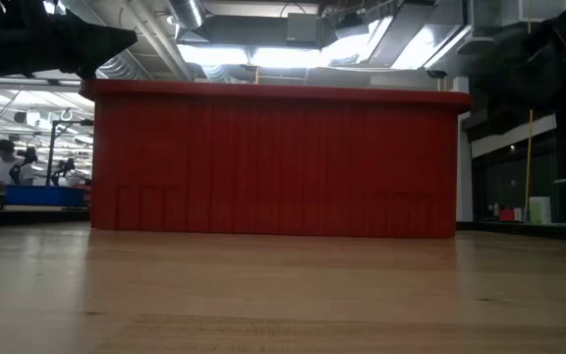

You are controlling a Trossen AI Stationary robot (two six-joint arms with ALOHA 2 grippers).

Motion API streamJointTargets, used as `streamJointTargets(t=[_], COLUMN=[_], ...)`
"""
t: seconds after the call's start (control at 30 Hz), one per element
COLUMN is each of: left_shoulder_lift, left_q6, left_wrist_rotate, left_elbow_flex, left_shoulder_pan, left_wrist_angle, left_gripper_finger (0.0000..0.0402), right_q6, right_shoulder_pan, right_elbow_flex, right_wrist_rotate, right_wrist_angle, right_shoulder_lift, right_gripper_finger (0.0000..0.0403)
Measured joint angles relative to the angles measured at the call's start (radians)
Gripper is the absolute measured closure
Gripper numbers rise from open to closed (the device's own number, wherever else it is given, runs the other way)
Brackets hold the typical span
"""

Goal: Pick and place slides into bin
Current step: Return to Home Position

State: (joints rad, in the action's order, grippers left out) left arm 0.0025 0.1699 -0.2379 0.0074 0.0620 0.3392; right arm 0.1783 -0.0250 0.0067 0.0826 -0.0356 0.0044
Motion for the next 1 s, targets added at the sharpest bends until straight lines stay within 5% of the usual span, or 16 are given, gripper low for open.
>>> streamJointTargets(t=[1.0], left_shoulder_lift=[0.0], left_q6=[0.0], left_wrist_rotate=[0.0], left_elbow_flex=[0.0], left_shoulder_pan=[0.0], left_wrist_angle=[0.0], left_gripper_finger=[0.0398], right_q6=[-0.052], right_shoulder_pan=[0.0], right_elbow_flex=[0.0], right_wrist_rotate=[-0.002], right_wrist_angle=[0.0], right_shoulder_lift=[0.0], right_gripper_finger=[0.0382])
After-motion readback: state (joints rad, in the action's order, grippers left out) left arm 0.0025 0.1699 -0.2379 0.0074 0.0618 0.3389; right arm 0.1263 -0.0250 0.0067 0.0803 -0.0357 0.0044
